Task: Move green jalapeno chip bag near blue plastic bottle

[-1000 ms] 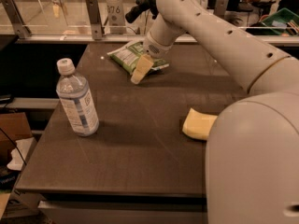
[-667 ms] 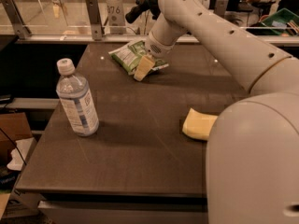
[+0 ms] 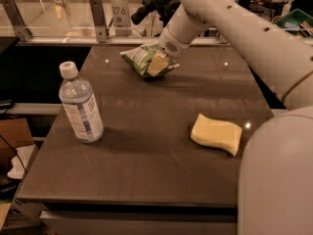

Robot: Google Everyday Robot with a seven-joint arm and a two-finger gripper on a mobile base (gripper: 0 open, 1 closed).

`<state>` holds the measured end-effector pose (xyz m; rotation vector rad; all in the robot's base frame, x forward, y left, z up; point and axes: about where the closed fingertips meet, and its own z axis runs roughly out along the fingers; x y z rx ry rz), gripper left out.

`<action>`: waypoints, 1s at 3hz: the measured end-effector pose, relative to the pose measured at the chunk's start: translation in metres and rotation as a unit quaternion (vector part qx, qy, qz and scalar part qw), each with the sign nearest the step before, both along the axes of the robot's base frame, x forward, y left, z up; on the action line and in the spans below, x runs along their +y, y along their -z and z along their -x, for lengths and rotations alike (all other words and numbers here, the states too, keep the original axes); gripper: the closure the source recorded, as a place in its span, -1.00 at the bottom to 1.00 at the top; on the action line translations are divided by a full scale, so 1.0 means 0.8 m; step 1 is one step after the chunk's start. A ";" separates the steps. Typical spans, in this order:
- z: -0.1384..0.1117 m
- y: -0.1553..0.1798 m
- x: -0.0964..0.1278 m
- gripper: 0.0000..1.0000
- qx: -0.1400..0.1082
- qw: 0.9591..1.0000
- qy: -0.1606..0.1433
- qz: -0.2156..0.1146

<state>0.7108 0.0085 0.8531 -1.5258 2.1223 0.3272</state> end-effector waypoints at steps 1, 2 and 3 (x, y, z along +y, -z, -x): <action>0.045 -0.023 -0.003 1.00 0.006 0.999 -0.026 -0.019; 0.098 -0.039 0.007 1.00 0.014 0.997 -0.061 -0.034; 0.146 -0.045 0.020 1.00 0.012 0.995 -0.093 -0.036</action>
Offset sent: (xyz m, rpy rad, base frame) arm -0.1310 0.0116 0.0474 0.1014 0.0449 0.2010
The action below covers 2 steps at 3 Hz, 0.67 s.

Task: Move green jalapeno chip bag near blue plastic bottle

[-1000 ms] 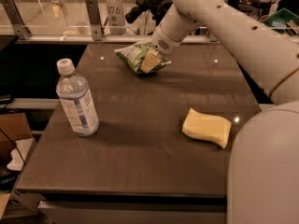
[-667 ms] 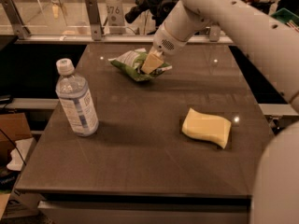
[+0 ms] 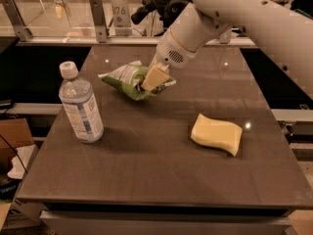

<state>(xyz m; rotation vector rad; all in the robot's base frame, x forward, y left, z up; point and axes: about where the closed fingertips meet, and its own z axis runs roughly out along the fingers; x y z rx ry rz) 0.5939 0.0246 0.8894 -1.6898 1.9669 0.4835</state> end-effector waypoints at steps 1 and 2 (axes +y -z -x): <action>0.036 0.001 0.016 1.00 -0.005 1.000 -0.024 -0.003; 0.057 0.004 0.027 0.66 -0.011 0.999 -0.035 -0.004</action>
Offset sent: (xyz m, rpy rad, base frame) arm -0.0649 0.0290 -0.0054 0.0116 -0.0424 0.0899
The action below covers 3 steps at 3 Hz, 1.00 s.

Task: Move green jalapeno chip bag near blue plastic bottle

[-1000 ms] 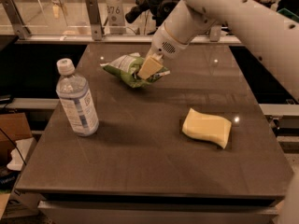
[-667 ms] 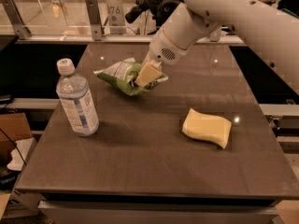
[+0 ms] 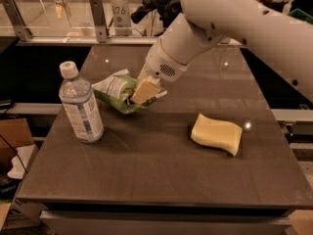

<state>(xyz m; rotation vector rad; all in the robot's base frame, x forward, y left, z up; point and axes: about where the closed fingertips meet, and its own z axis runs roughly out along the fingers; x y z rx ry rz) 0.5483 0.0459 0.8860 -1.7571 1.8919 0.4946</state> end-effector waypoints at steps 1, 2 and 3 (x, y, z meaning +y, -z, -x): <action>0.011 0.005 0.005 0.19 -0.004 1.000 -0.003 0.001; 0.012 0.010 0.005 -0.27 -0.005 1.000 0.001 0.000; 0.013 0.010 0.006 -0.74 -0.005 1.000 -0.001 0.001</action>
Offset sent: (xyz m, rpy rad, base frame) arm -0.0087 -0.0011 -0.0125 0.0036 -0.0132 -0.0208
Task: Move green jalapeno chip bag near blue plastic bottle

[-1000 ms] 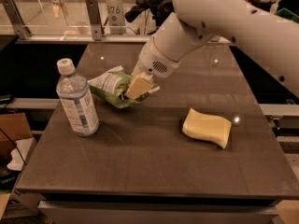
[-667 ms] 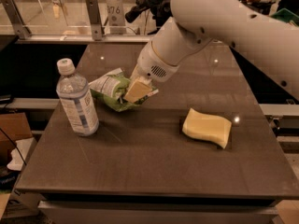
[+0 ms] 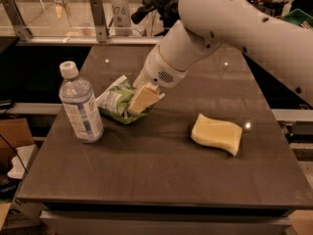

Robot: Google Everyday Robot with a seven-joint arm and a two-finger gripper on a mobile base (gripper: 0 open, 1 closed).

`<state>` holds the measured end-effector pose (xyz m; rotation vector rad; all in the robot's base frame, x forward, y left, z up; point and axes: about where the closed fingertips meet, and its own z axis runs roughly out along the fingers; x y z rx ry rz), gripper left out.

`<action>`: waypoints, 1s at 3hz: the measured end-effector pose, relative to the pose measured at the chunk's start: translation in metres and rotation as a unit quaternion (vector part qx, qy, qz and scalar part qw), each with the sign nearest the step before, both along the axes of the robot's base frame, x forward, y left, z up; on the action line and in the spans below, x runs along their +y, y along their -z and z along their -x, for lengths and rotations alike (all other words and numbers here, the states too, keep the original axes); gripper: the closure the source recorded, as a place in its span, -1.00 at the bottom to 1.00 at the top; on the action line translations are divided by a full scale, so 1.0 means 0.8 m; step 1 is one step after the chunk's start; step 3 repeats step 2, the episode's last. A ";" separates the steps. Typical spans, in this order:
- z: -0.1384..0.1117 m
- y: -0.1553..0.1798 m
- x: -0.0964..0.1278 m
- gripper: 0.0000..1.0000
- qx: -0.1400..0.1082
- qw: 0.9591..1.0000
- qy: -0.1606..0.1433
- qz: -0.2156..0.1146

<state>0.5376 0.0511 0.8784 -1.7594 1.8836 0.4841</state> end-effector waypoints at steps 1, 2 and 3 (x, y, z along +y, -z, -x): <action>0.001 0.000 0.002 -1.00 0.000 1.000 -0.001 0.000; 0.001 0.000 0.002 -1.00 0.000 1.000 -0.002 0.000; 0.001 0.000 0.002 -1.00 0.000 1.000 -0.002 0.000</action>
Offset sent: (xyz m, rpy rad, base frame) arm -0.0007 0.0011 -0.0001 -0.0007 0.0000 0.0025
